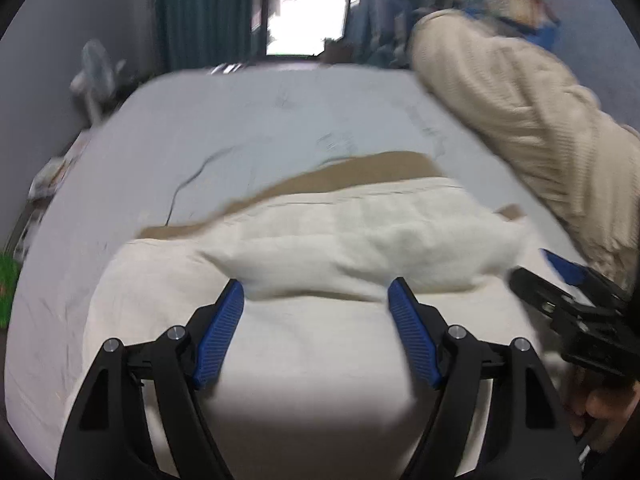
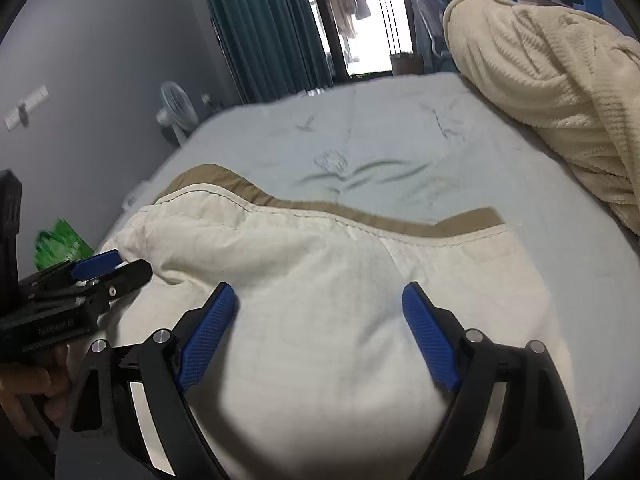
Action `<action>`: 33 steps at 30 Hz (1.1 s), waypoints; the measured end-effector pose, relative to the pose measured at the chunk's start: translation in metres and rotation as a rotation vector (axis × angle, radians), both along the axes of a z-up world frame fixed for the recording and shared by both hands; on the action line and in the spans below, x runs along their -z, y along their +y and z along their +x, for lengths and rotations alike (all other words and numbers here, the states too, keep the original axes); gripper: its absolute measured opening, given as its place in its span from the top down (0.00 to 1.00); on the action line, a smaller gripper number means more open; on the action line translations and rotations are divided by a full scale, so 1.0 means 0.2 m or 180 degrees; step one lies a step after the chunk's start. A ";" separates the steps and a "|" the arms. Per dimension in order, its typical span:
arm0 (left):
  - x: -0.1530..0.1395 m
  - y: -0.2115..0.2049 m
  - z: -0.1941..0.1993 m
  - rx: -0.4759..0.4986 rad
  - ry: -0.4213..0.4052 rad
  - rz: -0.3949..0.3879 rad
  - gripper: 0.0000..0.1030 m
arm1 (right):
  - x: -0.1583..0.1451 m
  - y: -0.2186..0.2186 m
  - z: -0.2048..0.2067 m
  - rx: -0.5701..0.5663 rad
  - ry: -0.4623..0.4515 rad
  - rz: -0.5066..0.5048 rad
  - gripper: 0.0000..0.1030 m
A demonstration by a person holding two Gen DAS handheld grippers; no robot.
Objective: Fold large clothes
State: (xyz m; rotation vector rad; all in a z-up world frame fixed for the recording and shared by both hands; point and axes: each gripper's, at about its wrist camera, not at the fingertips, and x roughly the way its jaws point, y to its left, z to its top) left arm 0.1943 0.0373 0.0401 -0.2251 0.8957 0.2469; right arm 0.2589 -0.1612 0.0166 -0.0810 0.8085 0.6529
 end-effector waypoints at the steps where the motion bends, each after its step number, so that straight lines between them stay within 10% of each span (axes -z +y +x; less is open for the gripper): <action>1: 0.04 0.03 0.02 -0.0007 0.0060 -0.0020 0.31 | 0.02 0.02 0.01 -0.0011 0.0008 -0.0067 0.18; 33: 0.32 0.04 0.09 -0.0001 0.0126 0.0190 0.28 | 0.31 0.19 0.12 -0.0014 0.0252 -0.0570 0.07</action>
